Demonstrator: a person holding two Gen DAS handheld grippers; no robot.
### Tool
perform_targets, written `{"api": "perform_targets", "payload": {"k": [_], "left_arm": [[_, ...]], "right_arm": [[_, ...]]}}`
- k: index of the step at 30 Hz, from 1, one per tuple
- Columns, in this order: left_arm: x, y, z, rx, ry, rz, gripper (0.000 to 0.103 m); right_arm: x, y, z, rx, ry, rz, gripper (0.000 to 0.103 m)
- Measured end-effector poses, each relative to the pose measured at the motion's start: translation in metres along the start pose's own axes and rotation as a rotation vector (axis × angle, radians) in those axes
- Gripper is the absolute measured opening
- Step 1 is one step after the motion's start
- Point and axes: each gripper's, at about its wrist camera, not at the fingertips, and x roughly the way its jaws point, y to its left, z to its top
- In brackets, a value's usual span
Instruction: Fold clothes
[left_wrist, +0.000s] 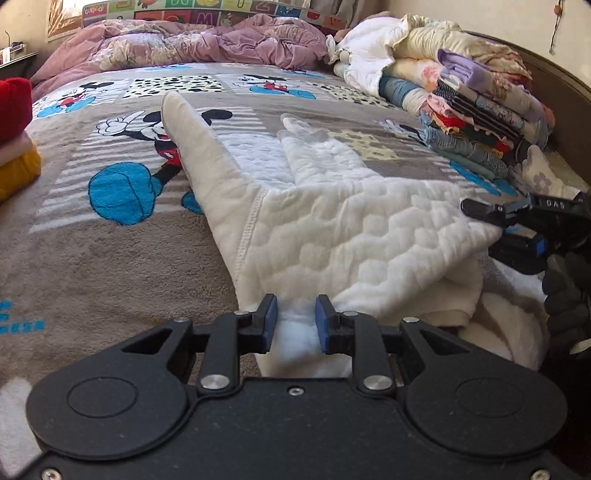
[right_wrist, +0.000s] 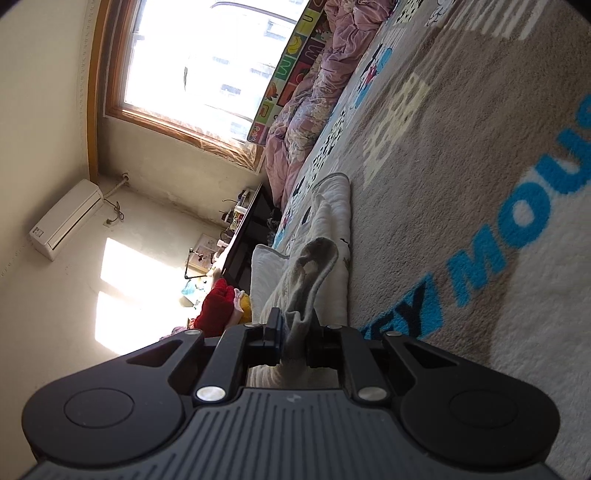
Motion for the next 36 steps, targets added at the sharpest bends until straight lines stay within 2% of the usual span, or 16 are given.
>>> {"api": "perform_targets", "payload": {"k": [6, 11, 18, 24, 28, 36], "left_arm": [[-0.009, 0.022, 0.023, -0.052, -0.148, 0.062, 0.021], [0.012, 0.049, 0.054, -0.113, -0.201, 0.109, 0.021], [0.042, 0.080, 0.084, -0.203, -0.211, 0.128, 0.021], [0.070, 0.112, 0.096, -0.361, -0.188, 0.093, 0.021], [0.088, 0.114, 0.103, -0.350, -0.159, 0.090, 0.021], [0.108, 0.106, 0.115, -0.265, -0.131, 0.041, 0.021]], "right_arm": [[-0.003, -0.003, -0.004, -0.027, 0.011, -0.020, 0.014], [-0.003, -0.008, -0.004, -0.032, 0.019, -0.029, 0.014], [-0.002, -0.014, -0.004, -0.026, 0.025, -0.036, 0.014], [-0.007, -0.017, -0.001, -0.009, 0.023, -0.018, 0.014], [-0.009, -0.016, 0.000, -0.016, 0.018, -0.016, 0.014], [-0.011, -0.016, -0.001, -0.011, 0.020, -0.003, 0.014]]}}
